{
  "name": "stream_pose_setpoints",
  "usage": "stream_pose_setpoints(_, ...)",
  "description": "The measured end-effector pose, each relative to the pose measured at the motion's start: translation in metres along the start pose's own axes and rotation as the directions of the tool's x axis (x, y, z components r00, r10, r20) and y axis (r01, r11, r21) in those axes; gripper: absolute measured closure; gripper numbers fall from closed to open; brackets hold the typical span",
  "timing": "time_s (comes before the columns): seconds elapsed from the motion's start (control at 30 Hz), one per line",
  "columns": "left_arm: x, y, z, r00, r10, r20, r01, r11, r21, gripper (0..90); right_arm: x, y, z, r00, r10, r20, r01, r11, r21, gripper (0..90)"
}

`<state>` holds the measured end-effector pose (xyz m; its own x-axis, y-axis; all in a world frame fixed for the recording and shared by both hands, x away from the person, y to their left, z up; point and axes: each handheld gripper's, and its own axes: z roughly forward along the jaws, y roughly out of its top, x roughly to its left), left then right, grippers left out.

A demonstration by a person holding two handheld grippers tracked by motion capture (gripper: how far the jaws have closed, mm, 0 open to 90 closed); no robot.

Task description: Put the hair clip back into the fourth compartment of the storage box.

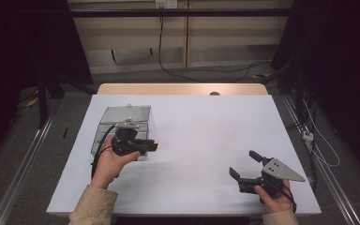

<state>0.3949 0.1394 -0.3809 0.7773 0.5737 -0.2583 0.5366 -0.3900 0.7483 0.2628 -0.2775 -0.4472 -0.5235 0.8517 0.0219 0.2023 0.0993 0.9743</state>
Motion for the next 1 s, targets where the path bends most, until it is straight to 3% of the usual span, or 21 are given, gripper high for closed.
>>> stream_pose_setpoints(1.0,0.011,-0.002,-0.014,0.9996,-0.021,-0.016,0.021,0.9997,-0.016,73.2,0.001,0.000,0.000,1.0000,0.003,-0.005,-0.003,1.000,0.003,4.6)
